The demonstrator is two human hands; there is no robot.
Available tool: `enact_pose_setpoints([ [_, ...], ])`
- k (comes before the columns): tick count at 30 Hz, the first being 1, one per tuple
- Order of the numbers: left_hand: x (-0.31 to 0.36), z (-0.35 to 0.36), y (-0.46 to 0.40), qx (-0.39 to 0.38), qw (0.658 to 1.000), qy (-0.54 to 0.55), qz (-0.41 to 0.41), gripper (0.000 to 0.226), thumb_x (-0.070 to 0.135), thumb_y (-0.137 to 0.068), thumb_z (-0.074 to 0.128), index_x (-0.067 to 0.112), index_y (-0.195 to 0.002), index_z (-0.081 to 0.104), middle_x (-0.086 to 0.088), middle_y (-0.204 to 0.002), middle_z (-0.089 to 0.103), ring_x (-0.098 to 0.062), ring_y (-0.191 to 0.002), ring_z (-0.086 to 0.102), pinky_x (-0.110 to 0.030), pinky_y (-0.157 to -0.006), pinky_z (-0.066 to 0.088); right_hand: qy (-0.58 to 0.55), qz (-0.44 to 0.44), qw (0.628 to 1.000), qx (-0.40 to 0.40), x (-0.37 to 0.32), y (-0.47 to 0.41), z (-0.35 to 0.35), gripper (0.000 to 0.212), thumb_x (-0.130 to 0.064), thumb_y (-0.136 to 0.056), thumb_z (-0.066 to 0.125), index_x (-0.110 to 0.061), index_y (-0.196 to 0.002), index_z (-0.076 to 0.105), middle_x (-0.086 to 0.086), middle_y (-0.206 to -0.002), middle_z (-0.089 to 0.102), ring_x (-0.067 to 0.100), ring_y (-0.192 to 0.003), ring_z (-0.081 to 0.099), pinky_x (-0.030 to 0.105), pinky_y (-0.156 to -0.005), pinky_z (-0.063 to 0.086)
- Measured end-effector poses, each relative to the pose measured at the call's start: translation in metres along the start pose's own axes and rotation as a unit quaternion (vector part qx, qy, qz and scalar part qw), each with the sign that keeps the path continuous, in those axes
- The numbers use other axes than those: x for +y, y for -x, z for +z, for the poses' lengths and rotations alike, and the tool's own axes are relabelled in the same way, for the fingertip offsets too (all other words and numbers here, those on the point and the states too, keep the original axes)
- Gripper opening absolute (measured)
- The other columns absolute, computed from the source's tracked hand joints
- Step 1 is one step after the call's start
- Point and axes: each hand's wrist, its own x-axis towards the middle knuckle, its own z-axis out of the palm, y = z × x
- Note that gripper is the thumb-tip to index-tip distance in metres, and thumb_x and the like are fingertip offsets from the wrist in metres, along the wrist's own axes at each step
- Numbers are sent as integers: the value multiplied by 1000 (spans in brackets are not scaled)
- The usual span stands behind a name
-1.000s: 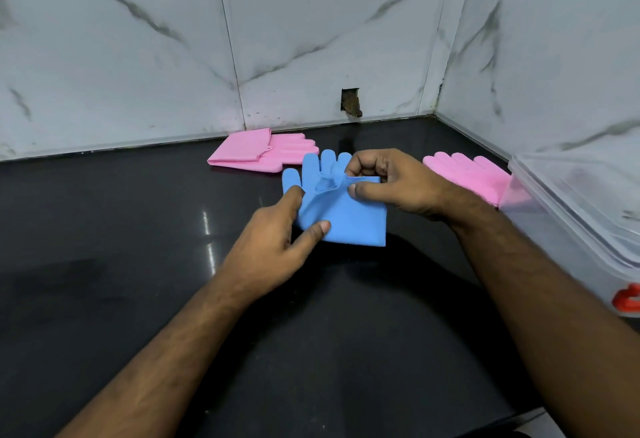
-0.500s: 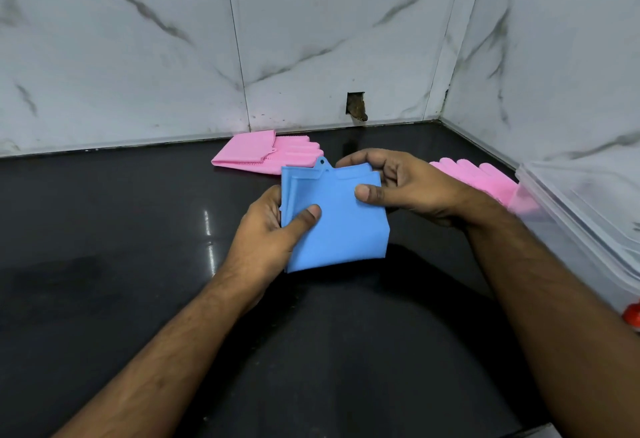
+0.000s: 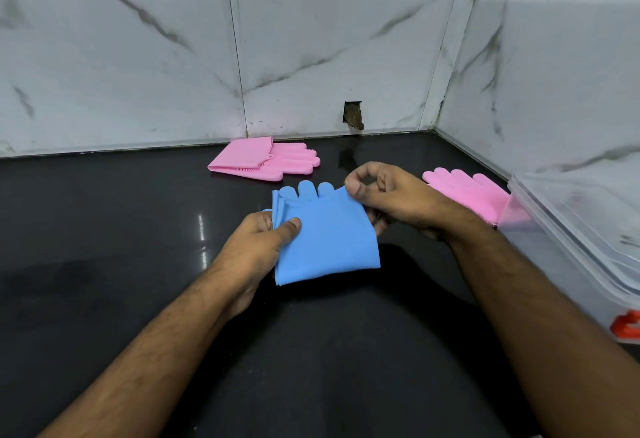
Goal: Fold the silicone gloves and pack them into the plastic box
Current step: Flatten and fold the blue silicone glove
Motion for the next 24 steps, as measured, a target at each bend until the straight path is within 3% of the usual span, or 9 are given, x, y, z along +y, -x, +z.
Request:
enact_pose_setpoints([
  [2, 0, 1, 0, 7, 1000, 4, 9, 22, 20, -107, 56, 8, -115, 73, -8, -108, 81, -28, -103, 77, -41, -91, 60, -23, 36, 998, -41, -2, 3, -2, 65, -61, -80, 70, -15, -122, 53, 15, -93, 72, 20, -68, 68, 32, -56, 59],
  [4, 0, 2, 0, 17, 999, -5, 28, 22, 19, -107, 54, 12, -113, 74, -7, -106, 81, -28, -102, 77, -41, -90, 60, -46, 64, 991, -108, -1, 6, -3, 77, -54, -77, 75, -17, -135, 42, 8, -96, 75, 17, -74, 72, 29, -62, 60],
  [6, 1, 2, 1, 31, 998, -23, 56, 21, 20, -107, 54, 14, -112, 74, -5, -105, 81, -26, -98, 77, -39, -84, 60, -66, 74, 983, -152, 1, 7, 0, 74, -38, -79, 80, -18, -139, 41, 4, -98, 78, 16, -81, 76, 28, -65, 60],
  [8, 1, 2, 2, 34, 996, -23, 76, 21, 20, -108, 54, 17, -114, 73, -3, -105, 81, -24, -96, 77, -38, -81, 60, -97, 81, 978, -167, 1, 6, 2, 55, -27, -83, 82, -16, -129, 56, 9, -106, 79, 19, -89, 78, 28, -64, 62],
  [13, 4, -1, 3, 12, 996, -23, 91, 21, 27, -106, 59, 19, -122, 70, -3, -111, 80, -23, -101, 77, -40, -87, 61, -112, 84, 982, -127, 1, 5, 3, 42, -18, -88, 80, -14, -127, 65, 14, -116, 77, 25, -99, 77, 31, -66, 63],
  [16, 14, -14, 4, -120, 991, -15, 52, 30, 26, -99, 70, 22, -128, 69, -2, -121, 78, -24, -112, 75, -35, -91, 62, -101, 66, 988, -101, -1, 4, 3, 37, -18, -93, 75, -16, -129, 68, 13, -119, 76, 25, -101, 75, 33, -72, 63],
  [18, 17, -24, 4, -200, 979, -25, 27, 39, 17, -94, 75, 20, -132, 68, -7, -129, 74, -28, -119, 71, -43, -101, 58, -107, 58, 989, -78, -2, 4, 4, 36, -17, -94, 73, -17, -129, 69, 13, -117, 77, 22, -98, 75, 31, -69, 62],
  [21, 12, -26, 0, -146, 988, -58, 11, 34, 7, -95, 71, 11, -129, 69, -11, -121, 77, -38, -118, 70, -62, -109, 48, -101, 46, 993, -47, -3, 4, 9, 35, -16, -95, 72, -13, -129, 67, 13, -117, 77, 17, -95, 75, 22, -62, 56],
  [24, 6, -21, -2, -77, 995, -58, 14, 24, 2, -99, 65, 8, -121, 71, -10, -111, 80, -35, -108, 75, -59, -103, 53, -59, 47, 997, 3, -2, 3, 16, 29, -17, -97, 70, -9, -125, 65, 19, -109, 76, 18, -86, 73, 24, -59, 52],
])
